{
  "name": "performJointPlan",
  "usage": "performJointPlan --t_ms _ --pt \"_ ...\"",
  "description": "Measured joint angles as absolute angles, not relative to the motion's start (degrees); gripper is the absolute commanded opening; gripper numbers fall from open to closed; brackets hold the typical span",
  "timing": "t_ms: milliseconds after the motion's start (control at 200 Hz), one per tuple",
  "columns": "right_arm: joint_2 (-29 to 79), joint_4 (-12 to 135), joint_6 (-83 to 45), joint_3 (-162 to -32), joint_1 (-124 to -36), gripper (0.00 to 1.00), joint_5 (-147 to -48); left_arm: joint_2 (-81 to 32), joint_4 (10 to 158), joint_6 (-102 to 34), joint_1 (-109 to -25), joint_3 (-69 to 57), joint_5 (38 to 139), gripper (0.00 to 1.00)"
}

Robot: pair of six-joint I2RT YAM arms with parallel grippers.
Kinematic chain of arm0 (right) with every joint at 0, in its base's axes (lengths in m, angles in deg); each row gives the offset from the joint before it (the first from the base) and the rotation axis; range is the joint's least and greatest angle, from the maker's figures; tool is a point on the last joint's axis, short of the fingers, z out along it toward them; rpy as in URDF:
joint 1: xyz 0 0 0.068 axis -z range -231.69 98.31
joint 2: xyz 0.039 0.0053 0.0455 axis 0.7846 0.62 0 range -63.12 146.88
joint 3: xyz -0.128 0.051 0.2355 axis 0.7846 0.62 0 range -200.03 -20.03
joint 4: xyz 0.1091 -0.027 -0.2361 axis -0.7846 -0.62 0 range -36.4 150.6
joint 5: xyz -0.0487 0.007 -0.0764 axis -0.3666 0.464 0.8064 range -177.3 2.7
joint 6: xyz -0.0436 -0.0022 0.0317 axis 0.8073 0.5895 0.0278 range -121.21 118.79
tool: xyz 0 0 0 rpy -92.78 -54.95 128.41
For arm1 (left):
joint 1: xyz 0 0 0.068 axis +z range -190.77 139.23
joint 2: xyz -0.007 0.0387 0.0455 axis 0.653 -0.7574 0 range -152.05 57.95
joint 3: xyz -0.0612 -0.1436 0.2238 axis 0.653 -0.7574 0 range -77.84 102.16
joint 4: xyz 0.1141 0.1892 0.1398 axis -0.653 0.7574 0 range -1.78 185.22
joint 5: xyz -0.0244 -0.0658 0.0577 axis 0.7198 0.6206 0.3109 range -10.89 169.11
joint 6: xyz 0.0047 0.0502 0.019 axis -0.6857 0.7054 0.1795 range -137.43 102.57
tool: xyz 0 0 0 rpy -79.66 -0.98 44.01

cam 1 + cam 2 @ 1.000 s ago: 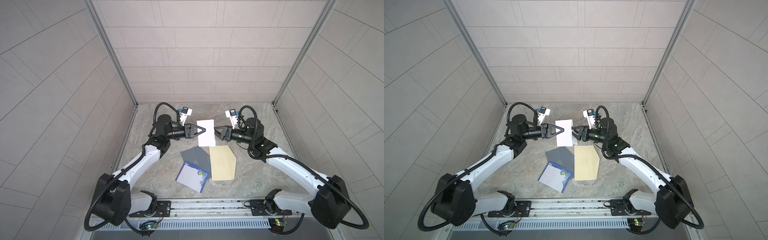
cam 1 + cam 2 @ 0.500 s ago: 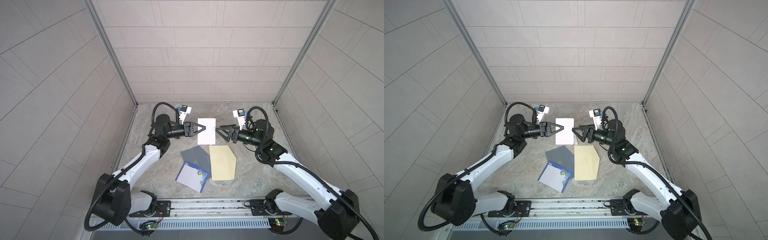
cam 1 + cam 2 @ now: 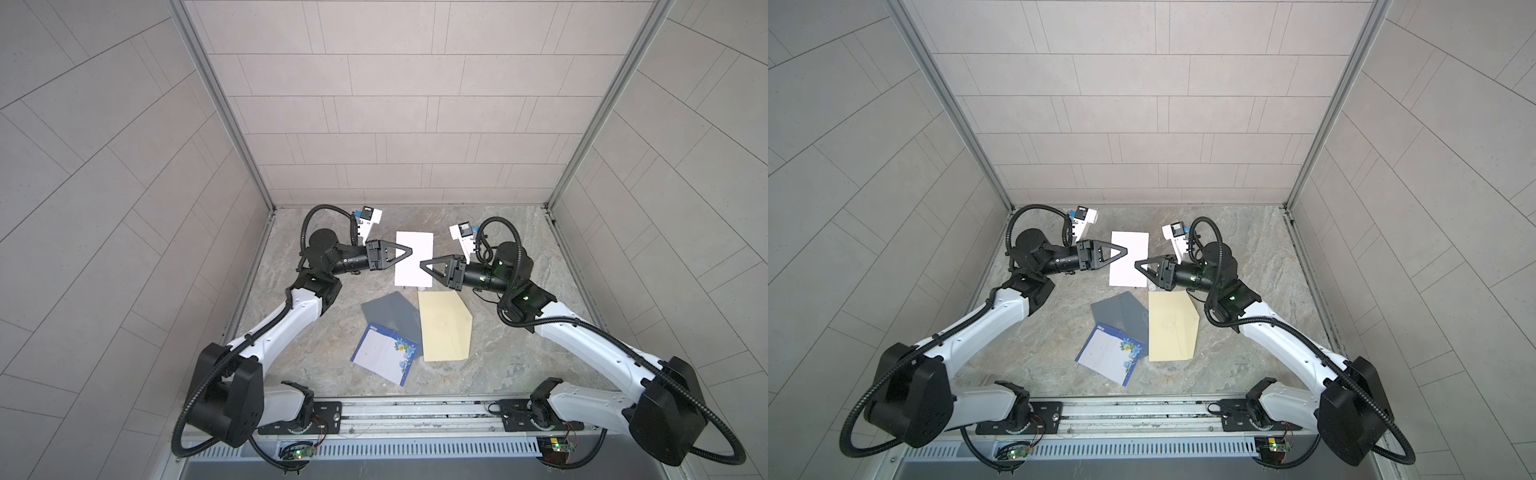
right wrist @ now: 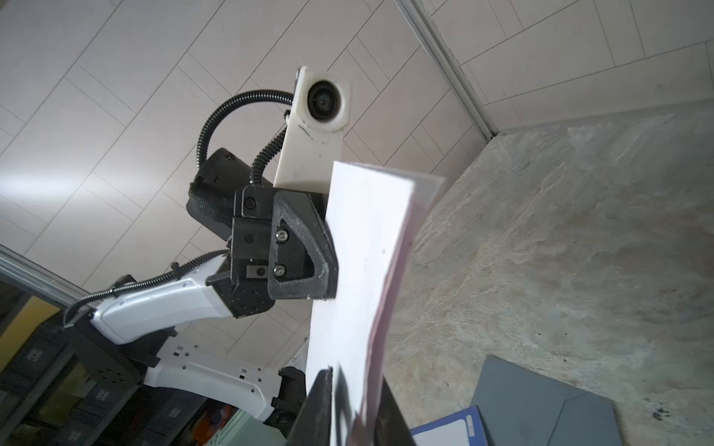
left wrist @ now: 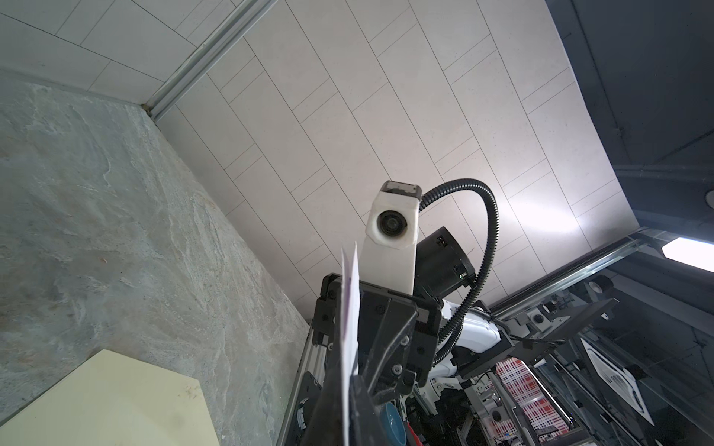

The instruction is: Place the letter into the envelope and seal it

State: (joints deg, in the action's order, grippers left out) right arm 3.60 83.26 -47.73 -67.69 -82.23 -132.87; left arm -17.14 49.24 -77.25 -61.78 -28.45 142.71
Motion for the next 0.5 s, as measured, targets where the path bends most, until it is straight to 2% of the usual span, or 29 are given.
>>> performJointPlan --t_ms 50,90,120,180,270,370,500 --pt "3.1 82.0 -47.2 -67.7 -82.2 0.00 -132.1 -17.3 49.9 -76.5 -61.8 -28.5 142.4 0.13" --pt "2.5 80.6 -46.5 -67.8 -82.2 0.00 -131.1 -17.4 50.9 -75.7 -61.8 -28.5 142.1 0.17" --pt "2.1 79.5 -46.0 -67.8 -82.2 0.00 -130.3 -17.4 52.0 -74.7 -61.8 -28.5 141.9 0.23" --pt "1.0 75.8 -44.7 -68.0 -82.2 0.00 -127.8 -17.4 54.7 -73.1 -61.8 -28.4 141.4 0.43" --pt "-0.5 69.7 -42.9 -68.3 -81.7 0.00 -123.2 -17.4 61.8 -67.5 -62.3 -28.0 139.0 0.57" --pt "-2.3 59.2 -40.7 -69.0 -80.5 0.00 -115.8 -18.5 73.4 -59.1 -64.0 -26.1 134.5 0.59" --pt "-3.5 45.3 -37.8 -69.3 -79.0 0.00 -107.8 -23.5 88.2 -48.6 -68.6 -22.5 126.3 0.52"
